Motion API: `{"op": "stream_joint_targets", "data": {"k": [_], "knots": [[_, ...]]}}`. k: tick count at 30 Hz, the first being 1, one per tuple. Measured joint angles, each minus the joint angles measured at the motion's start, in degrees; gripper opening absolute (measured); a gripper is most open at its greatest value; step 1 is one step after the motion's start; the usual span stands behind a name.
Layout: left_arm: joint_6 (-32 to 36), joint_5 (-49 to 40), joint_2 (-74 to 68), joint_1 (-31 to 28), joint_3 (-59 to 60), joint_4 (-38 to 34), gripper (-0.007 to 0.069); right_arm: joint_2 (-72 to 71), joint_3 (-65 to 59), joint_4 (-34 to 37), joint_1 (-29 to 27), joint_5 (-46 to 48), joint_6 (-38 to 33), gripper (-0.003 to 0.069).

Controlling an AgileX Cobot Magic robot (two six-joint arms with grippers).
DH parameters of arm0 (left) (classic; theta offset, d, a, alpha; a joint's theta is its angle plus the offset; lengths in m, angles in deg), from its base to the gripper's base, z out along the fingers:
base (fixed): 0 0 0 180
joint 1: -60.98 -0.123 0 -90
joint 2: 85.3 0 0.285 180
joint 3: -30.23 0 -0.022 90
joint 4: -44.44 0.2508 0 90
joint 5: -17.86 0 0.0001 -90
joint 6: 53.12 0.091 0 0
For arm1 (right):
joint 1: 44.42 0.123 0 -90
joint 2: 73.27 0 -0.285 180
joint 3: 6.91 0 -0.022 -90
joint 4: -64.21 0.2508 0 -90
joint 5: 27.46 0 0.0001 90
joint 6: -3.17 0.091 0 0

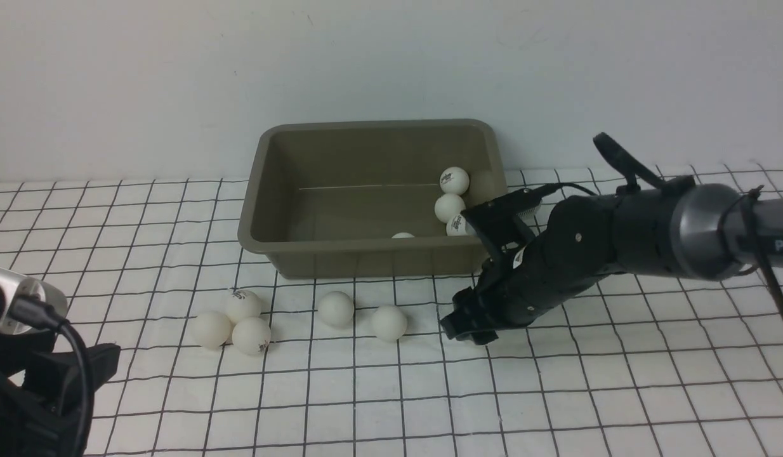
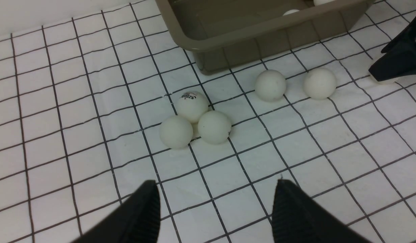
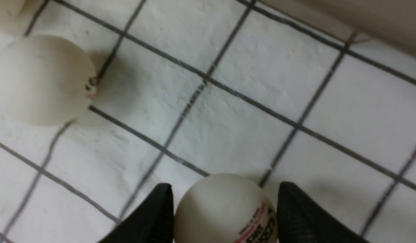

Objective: Put the table tennis balls into the box on the white checkered tablecloth.
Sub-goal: 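Reach for and grasp a ping pong ball on the table, then release the ping pong ball into the bin and lift the gripper away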

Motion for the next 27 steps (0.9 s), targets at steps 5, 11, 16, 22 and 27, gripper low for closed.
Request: {"op": "stream_joint_targets", "data": {"k": [5, 11, 16, 22, 27], "knots": [[0.00, 0.00, 0.00, 0.00, 0.00, 0.00, 0.0405, -2.36, -0.07, -5.99, -1.93, 5.20, 1.78, 0.0356], [0.00, 0.00, 0.00, 0.00, 0.00, 0.00, 0.0405, -13.17, -0.03, -9.55, -3.49, 6.91, 0.92, 0.0356], [0.00, 0.00, 0.00, 0.00, 0.00, 0.00, 0.0405, -16.29, 2.97, -5.88, -3.49, 2.25, -1.54, 0.0356], [0.00, 0.00, 0.00, 0.00, 0.00, 0.00, 0.0405, -8.03, 12.65, 0.55, -3.49, 1.31, -6.74, 0.0356], [0.00, 0.00, 0.00, 0.00, 0.00, 0.00, 0.0405, 1.70, 22.35, 5.23, -3.49, 4.46, -12.11, 0.0356]]}}
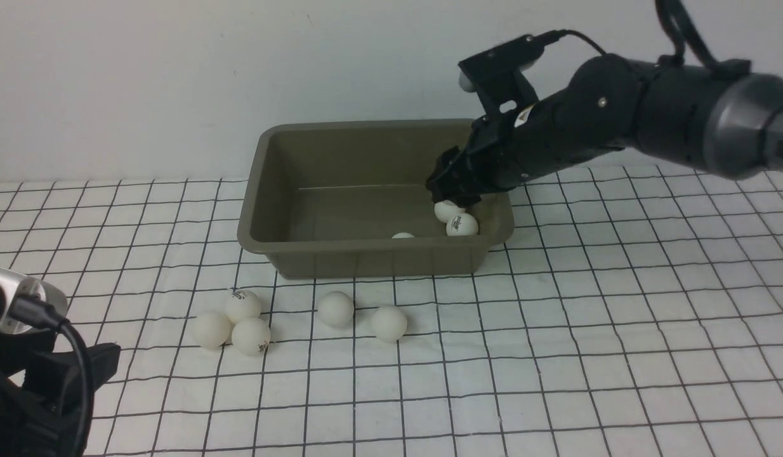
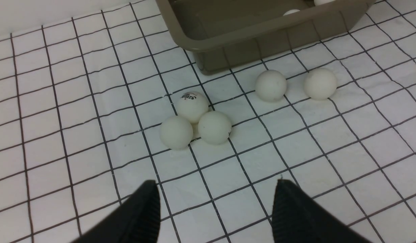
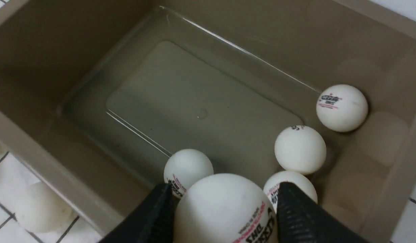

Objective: Put the table tennis balls into the box on the white checkered tablecloth.
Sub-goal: 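Release the ping pong ball into the bin and lift the gripper away, then reach for and grasp a ping pong ball on the table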

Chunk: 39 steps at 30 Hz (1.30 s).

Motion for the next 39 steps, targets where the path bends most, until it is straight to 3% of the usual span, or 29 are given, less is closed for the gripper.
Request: {"op": "stream_joint_targets", "data": {"k": [10, 18, 24, 39], "knots": [[0.24, 0.00, 0.00, 0.00, 0.00, -0.04, 0.0405, 8.47, 7.96, 0.73, 0.00, 3.59, -3.97, 0.0356], [1.69, 0.00, 0.00, 0.00, 0.00, -2.95, 0.0405, 8.05, 8.93, -0.16, 0.00, 3.16, -4.77, 0.0509], [2.23, 0.00, 0.00, 0.00, 0.00, -3.16, 0.0405, 2.06, 8.93, -4.00, 0.00, 3.54, -4.79, 0.0529], [2.57, 0.00, 0.00, 0.00, 0.00, -3.26, 0.0405, -13.47, 8.97, -8.58, 0.00, 27.00, -2.54, 0.0528]]}}
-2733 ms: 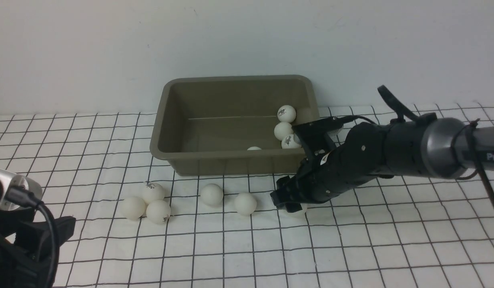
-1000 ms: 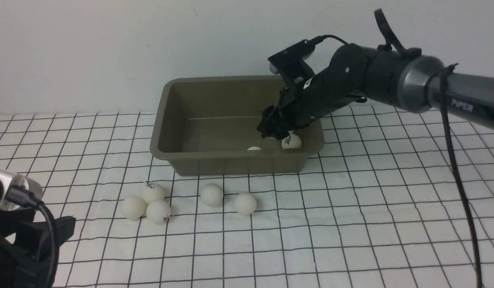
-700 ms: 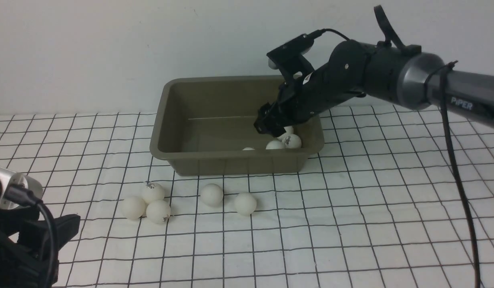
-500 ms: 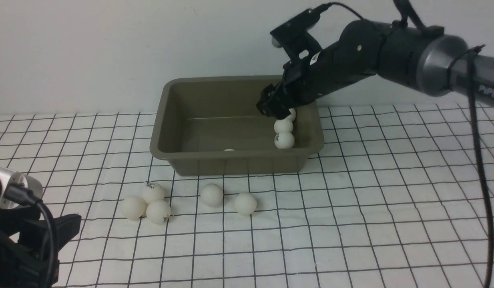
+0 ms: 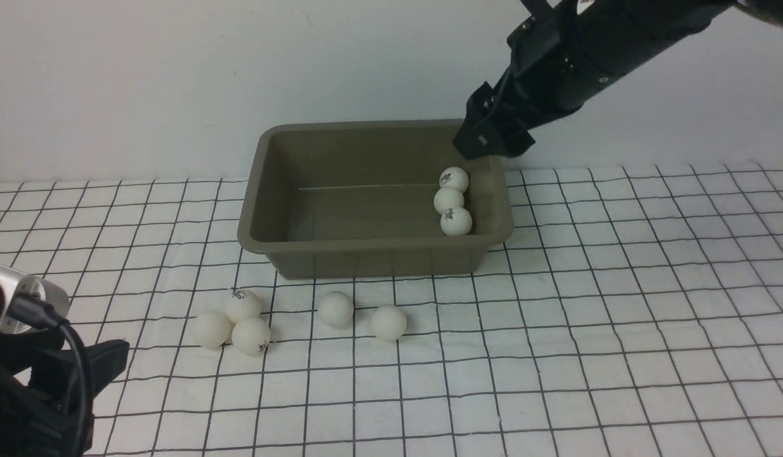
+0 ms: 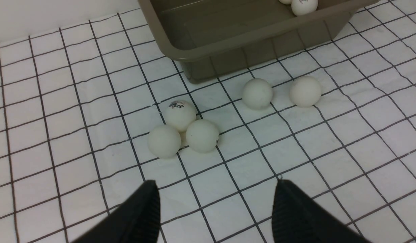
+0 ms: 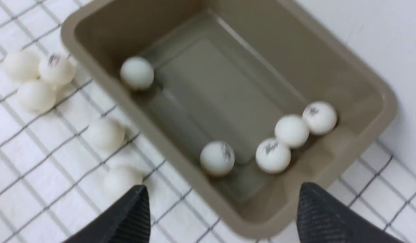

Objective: Put the table tennis balls into the box on the white checkered tablecloth.
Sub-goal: 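Reach for and grasp a ping pong ball on the table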

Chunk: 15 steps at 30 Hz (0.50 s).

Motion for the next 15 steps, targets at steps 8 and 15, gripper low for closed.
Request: {"op": "stream_joint_targets", "data": {"k": [8, 15], "knots": [[0.00, 0.00, 0.00, 0.00, 0.00, 0.00, 0.0405, -0.99, -2.11, 1.93, 0.25, 8.75, 3.39, 0.0529], [0.04, 0.00, 0.00, 0.00, 0.00, 0.00, 0.0405, -0.99, -13.00, 4.23, 5.51, -0.11, 3.40, 0.0529]]}}
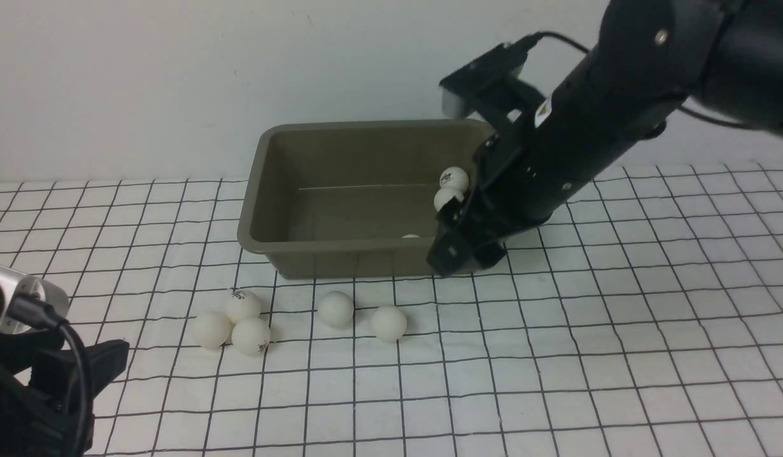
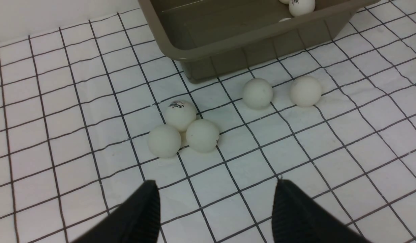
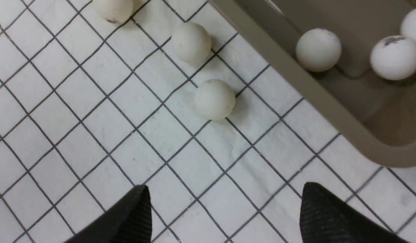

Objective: Put the table tennis balls into the box on the white checkered tablecloth.
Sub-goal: 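Reach for and grasp a ping pong ball on the table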

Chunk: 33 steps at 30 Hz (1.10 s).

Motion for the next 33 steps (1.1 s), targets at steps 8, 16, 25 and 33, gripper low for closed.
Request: {"op": "stream_joint_targets", "data": {"k": [8, 16, 25, 33], "knots": [[0.00, 0.00, 0.00, 0.00, 0.00, 0.00, 0.0405, 2.41, -5.87, -3.42, 6.38, -9.76, 5.55, 0.0530], [0.00, -1.05, 0.00, 0.00, 0.00, 0.00, 0.0405, 8.41, -5.91, -4.52, 6.38, -16.34, 9.58, 0.0530], [0.00, -1.21, 0.00, 0.00, 0.00, 0.00, 0.0405, 11.49, -5.91, -3.26, 6.38, -22.47, 16.44, 0.0530], [0.00, -1.24, 0.00, 0.00, 0.00, 0.00, 0.0405, 14.27, -5.91, -2.06, 6.38, -24.84, 19.16, 0.0530]]}}
